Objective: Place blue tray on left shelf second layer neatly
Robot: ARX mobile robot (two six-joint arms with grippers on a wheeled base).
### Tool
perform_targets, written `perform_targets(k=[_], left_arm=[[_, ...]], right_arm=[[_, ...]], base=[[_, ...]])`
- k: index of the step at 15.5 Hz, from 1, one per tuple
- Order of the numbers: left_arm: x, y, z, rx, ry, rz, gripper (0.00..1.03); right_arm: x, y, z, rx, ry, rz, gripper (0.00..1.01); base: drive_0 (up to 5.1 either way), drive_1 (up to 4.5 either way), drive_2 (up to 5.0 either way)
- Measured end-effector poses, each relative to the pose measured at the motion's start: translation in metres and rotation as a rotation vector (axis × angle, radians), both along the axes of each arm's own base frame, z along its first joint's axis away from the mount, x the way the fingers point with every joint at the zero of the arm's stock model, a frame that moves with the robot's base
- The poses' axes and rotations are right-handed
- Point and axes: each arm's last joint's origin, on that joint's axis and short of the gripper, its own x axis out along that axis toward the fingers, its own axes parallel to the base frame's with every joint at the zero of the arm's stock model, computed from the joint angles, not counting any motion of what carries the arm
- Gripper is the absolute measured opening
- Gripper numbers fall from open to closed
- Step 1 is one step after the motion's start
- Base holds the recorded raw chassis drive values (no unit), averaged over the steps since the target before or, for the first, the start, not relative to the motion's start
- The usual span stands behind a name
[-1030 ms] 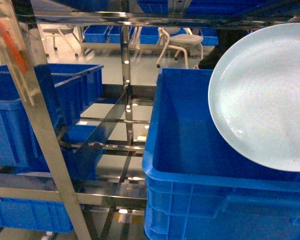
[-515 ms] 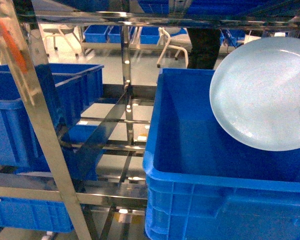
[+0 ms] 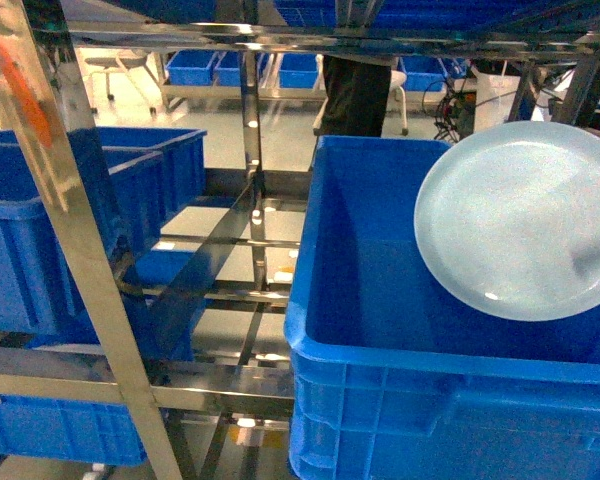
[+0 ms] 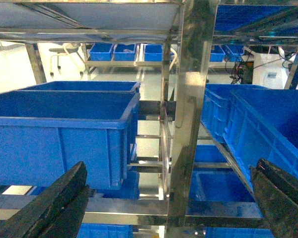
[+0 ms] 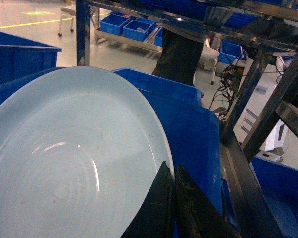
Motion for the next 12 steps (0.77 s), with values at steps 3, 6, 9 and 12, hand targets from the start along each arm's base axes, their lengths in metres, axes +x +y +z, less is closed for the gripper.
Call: perform_targets(k=[3, 6, 9, 12], left_arm=[[0.0, 0.0, 0.0, 0.0, 0.0, 0.0, 0.98], [0.0, 0.0, 0.0, 0.0, 0.0, 0.0, 0.98], [0.0, 0.0, 0.0, 0.0, 0.0, 0.0, 0.98], [0.0, 0.0, 0.0, 0.0, 0.0, 0.0, 0.98]], right_arm=[[0.008, 0.006, -0.014, -0.019, 0.04, 0.024, 0.02], [0.02, 0.01, -0.03, -0.045, 0.089, 0.049, 0.02], [0.026, 0.012, -0.035, -0.057, 0.094, 0.072, 0.02], [0.027, 0.012, -0.039, -0.059, 0.118, 0.067, 0.08]], base=[[0.0, 0.0, 0.0], [0.0, 0.0, 0.0], [0.0, 0.0, 0.0], [0.0, 0.0, 0.0]])
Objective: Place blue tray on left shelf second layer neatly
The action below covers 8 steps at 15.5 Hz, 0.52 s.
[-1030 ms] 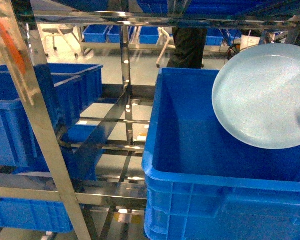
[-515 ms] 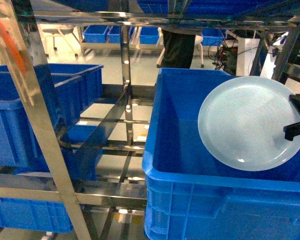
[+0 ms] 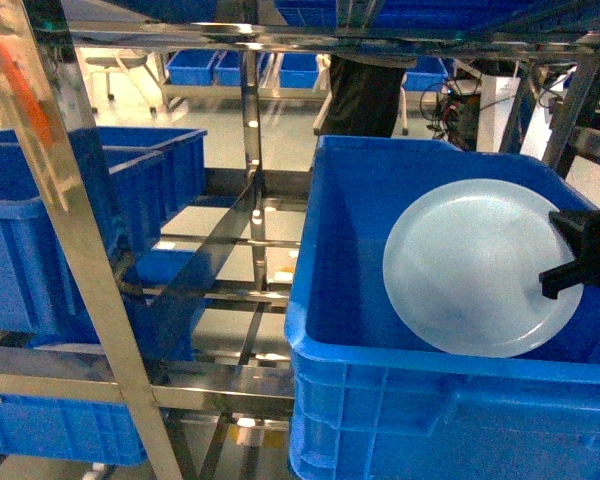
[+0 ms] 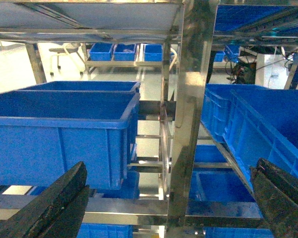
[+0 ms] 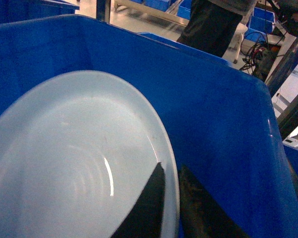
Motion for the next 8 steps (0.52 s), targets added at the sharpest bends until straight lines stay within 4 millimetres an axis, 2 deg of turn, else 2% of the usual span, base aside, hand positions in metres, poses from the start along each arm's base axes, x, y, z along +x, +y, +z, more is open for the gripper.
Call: perform_targets(k=[2, 5, 8], left_arm=[[0.0, 0.0, 0.0, 0.0, 0.0, 0.0, 0.98], [0.0, 0.0, 0.0, 0.0, 0.0, 0.0, 0.98], [0.0, 0.0, 0.0, 0.0, 0.0, 0.0, 0.98]], right_arm=[[0.0, 0.0, 0.001, 0.0, -0.015, -0.002, 0.15], [-0.008, 0.0, 0.003, 0.03, -0.022, -0.008, 0.52], [-0.025, 0.002, 0.028, 0.071, -0.057, -0.01, 0.91]], base=[[0.0, 0.0, 0.0], [0.0, 0.0, 0.0], [0.0, 0.0, 0.0]])
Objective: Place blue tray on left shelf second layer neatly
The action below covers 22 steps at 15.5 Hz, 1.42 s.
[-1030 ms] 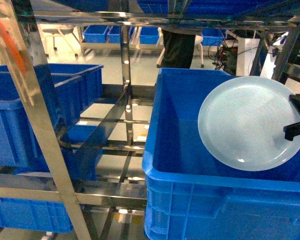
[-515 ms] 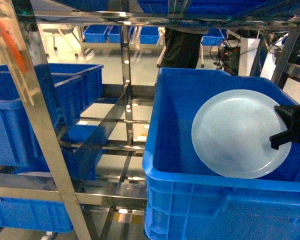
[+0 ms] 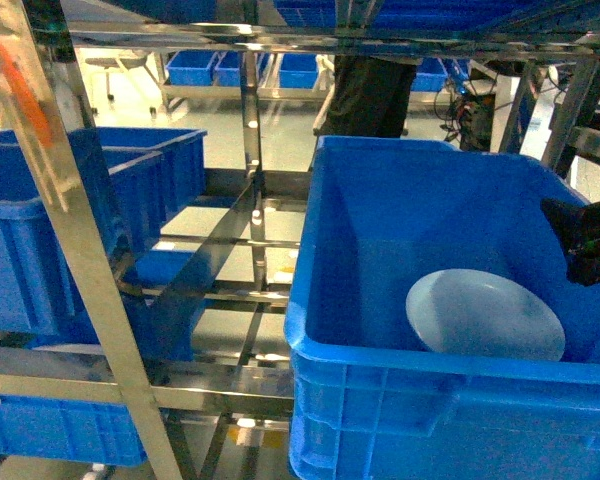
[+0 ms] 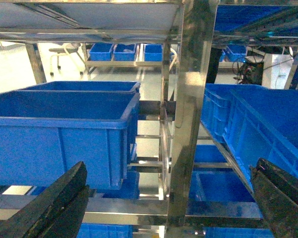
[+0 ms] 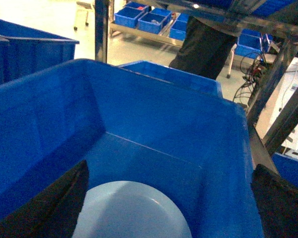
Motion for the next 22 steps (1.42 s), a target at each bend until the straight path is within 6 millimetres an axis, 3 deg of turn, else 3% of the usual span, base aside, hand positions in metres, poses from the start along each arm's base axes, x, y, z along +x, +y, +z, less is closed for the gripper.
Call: perform_targets(k=[1, 3, 9, 10, 11, 19, 22], left_arm=[[0.0, 0.0, 0.0, 0.0, 0.0, 0.0, 0.98], [0.0, 0.0, 0.0, 0.0, 0.0, 0.0, 0.98], [0.0, 0.0, 0.0, 0.0, 0.0, 0.0, 0.98], [0.0, 0.0, 0.0, 0.0, 0.0, 0.0, 0.98], [0.0, 0.0, 0.0, 0.0, 0.0, 0.0, 0.98], [0.0, 0.0, 0.0, 0.0, 0.0, 0.0, 0.98], [0.0, 0.0, 0.0, 0.0, 0.0, 0.0, 0.98]], right_arm=[[-0.005, 0.005, 0.008, 0.013, -0.023, 0.012, 1.0], [-0.016, 0.015, 0.011, 0.017, -0.01, 0.046, 0.98], [-0.034, 0.018, 0.02, 0.025, -0.02, 0.056, 0.98], [-0.051, 0.021, 0.03, 0.043, -0.027, 0.048, 0.98], [-0.081, 0.029, 0.046, 0.068, -0.043, 0.075, 0.98], [-0.176, 0.03, 0.05, 0.071, 0.006, 0.054, 0.98], [-0.197, 0.027, 0.053, 0.072, -0.009, 0.049, 0.98]], base=[[0.0, 0.0, 0.0], [0.0, 0.0, 0.0], [0.0, 0.0, 0.0], [0.0, 0.0, 0.0], [0.0, 0.0, 0.0], [0.0, 0.0, 0.0], [0.0, 0.0, 0.0]])
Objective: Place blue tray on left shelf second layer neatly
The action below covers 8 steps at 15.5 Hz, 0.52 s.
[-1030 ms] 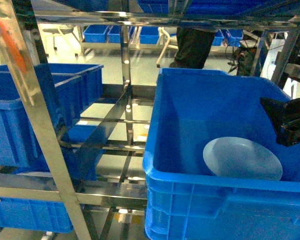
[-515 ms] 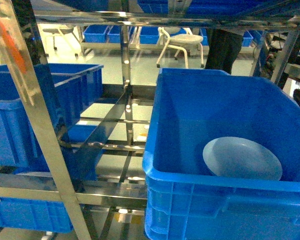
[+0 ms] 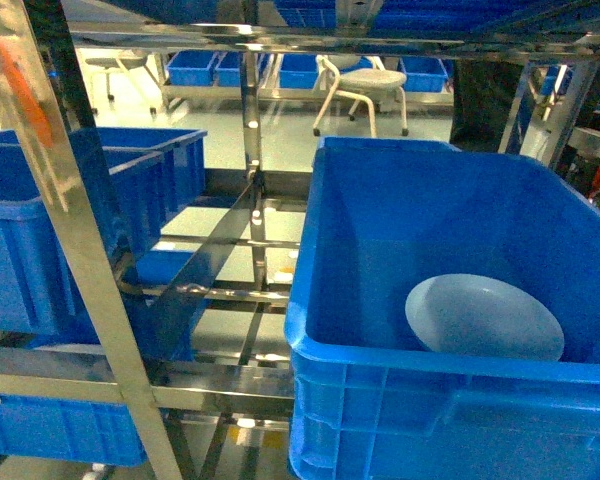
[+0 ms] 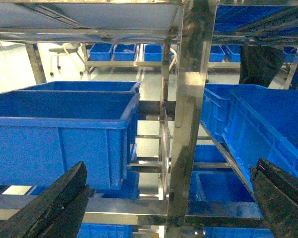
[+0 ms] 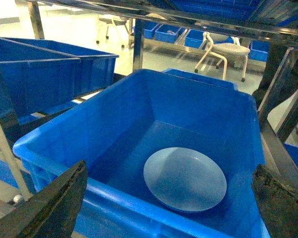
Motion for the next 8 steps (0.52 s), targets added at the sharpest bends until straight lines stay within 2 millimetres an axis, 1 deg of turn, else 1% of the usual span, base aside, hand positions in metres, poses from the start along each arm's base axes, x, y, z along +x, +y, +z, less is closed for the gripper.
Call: perform_targets(k=[2, 3, 4, 8], left_arm=[[0.0, 0.0, 0.0, 0.0, 0.0, 0.0, 0.98], [0.0, 0.0, 0.0, 0.0, 0.0, 0.0, 0.98], [0.0, 0.0, 0.0, 0.0, 0.0, 0.0, 0.98], [0.0, 0.0, 0.0, 0.0, 0.0, 0.0, 0.98]], right_arm=[[-0.011, -0.002, -0.001, 0.001, 0.002, -0.01, 0.98], [-0.016, -0.004, -0.004, 0.001, 0.021, -0.023, 0.98], [-0.024, -0.005, -0.011, -0.001, 0.054, -0.039, 0.98], [-0.046, -0.011, -0.01, 0.007, 0.054, -0.092, 0.98]], base=[[0.0, 0.0, 0.0], [0.0, 0.0, 0.0], [0.0, 0.0, 0.0], [0.0, 0.0, 0.0]])
